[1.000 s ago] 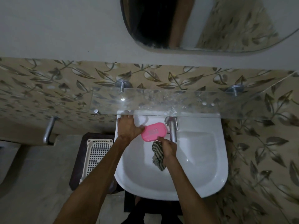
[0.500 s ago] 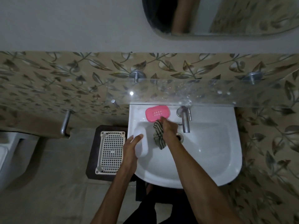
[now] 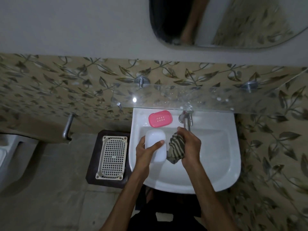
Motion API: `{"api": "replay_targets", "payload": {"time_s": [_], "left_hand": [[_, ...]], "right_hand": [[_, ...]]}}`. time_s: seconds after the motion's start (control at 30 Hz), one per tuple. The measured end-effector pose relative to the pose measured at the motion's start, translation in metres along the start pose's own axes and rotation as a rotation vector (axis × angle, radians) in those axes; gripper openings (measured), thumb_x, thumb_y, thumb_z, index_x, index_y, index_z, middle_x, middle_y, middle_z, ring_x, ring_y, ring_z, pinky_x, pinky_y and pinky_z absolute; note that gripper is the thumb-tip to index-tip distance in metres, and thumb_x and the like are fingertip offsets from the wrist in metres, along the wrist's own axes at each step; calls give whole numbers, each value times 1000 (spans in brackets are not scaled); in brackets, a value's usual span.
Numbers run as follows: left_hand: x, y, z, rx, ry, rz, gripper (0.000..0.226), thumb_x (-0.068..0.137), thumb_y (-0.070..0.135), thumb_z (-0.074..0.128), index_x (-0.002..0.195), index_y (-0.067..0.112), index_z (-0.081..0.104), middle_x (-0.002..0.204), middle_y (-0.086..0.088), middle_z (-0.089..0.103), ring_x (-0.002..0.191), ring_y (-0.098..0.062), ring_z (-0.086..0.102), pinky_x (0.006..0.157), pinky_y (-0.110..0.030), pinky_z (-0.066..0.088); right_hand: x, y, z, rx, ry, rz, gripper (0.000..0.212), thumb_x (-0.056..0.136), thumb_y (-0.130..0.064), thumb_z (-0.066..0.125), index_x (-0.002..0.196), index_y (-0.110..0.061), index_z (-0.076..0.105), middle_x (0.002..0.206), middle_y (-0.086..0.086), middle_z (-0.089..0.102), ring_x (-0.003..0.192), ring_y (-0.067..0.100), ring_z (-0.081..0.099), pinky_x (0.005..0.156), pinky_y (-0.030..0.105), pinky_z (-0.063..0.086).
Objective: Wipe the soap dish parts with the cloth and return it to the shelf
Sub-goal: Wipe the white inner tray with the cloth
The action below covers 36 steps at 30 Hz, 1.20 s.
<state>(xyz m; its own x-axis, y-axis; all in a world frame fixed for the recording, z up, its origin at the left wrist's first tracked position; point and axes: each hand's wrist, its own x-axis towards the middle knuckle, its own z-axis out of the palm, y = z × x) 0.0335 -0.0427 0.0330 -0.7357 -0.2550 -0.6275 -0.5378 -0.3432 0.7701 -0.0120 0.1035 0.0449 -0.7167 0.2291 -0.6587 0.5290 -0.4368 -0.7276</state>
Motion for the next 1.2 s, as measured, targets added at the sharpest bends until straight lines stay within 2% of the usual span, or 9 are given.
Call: {"api": "replay_targets", "payload": {"time_s": [0.23, 0.33, 0.5, 0.6, 0.7, 0.8, 0.97, 1.1, 1.2], "left_hand": [[-42, 15, 29, -357, -277, -174, 47, 89, 22, 70, 130, -1, 67, 123, -26, 71, 108, -41, 68, 95, -49, 54], [-59, 17, 43, -328, -353, -210, 44, 90, 23, 67, 124, -3, 72, 121, -26, 71, 107, -39, 68, 96, -46, 52], [-89, 21, 76, -62, -221, -89, 26, 81, 36, 71, 99, 17, 75, 93, -11, 76, 86, -26, 71, 68, -37, 55], [-98, 24, 96, -131, -181, -139, 16, 103, 22, 58, 101, 13, 71, 90, -10, 75, 89, -26, 69, 75, -38, 54], [-105, 28, 109, -242, -188, -172, 18, 103, 20, 56, 96, 12, 70, 94, -18, 70, 88, -31, 70, 72, -37, 56], [-104, 32, 112, -220, -149, -120, 21, 99, 25, 60, 100, 4, 64, 93, -20, 63, 78, -28, 66, 67, -34, 53], [-102, 38, 107, -163, -159, -212, 38, 100, 39, 60, 102, 3, 70, 96, -22, 65, 75, -30, 68, 67, -32, 53], [-101, 33, 110, -125, -121, -144, 36, 99, 37, 61, 109, 3, 69, 99, -21, 67, 94, -34, 69, 85, -41, 52], [-100, 32, 109, -76, -113, -22, 40, 82, 48, 68, 102, 13, 70, 93, -13, 70, 83, -24, 74, 69, -37, 59]], "right_hand": [[-37, -2, -31, -228, -107, -244, 11, 86, -23, 80, 79, -15, 77, 69, 2, 72, 61, 12, 67, 58, 25, 53], [-41, -3, -46, -312, 8, -309, 6, 83, -24, 81, 83, -20, 76, 76, -2, 76, 72, 16, 73, 67, 32, 59], [-49, -11, -56, -518, 175, -748, 25, 83, -3, 83, 83, -23, 69, 79, -8, 71, 74, 12, 70, 70, 40, 62], [-50, -18, -59, -632, 126, -975, 23, 82, -4, 86, 85, -20, 70, 78, -9, 69, 71, 10, 68, 63, 34, 58], [-50, -20, -63, -734, 55, -960, 14, 87, -15, 86, 86, -21, 73, 77, -15, 73, 72, 2, 71, 65, 24, 57], [-53, -22, -75, -745, -196, -897, 15, 89, -14, 76, 100, -24, 77, 86, -24, 74, 85, -9, 72, 73, 10, 54], [-52, -43, -97, -847, -492, -752, 42, 80, -19, 67, 121, -24, 76, 110, -17, 79, 105, -2, 73, 92, 22, 59], [-51, -47, -95, -889, -460, -820, 45, 81, -11, 69, 123, -25, 75, 110, -14, 79, 102, 1, 74, 90, 26, 61], [-51, -41, -90, -891, -382, -870, 43, 83, -12, 70, 124, -26, 75, 106, -11, 80, 95, 8, 75, 83, 33, 62]]}}
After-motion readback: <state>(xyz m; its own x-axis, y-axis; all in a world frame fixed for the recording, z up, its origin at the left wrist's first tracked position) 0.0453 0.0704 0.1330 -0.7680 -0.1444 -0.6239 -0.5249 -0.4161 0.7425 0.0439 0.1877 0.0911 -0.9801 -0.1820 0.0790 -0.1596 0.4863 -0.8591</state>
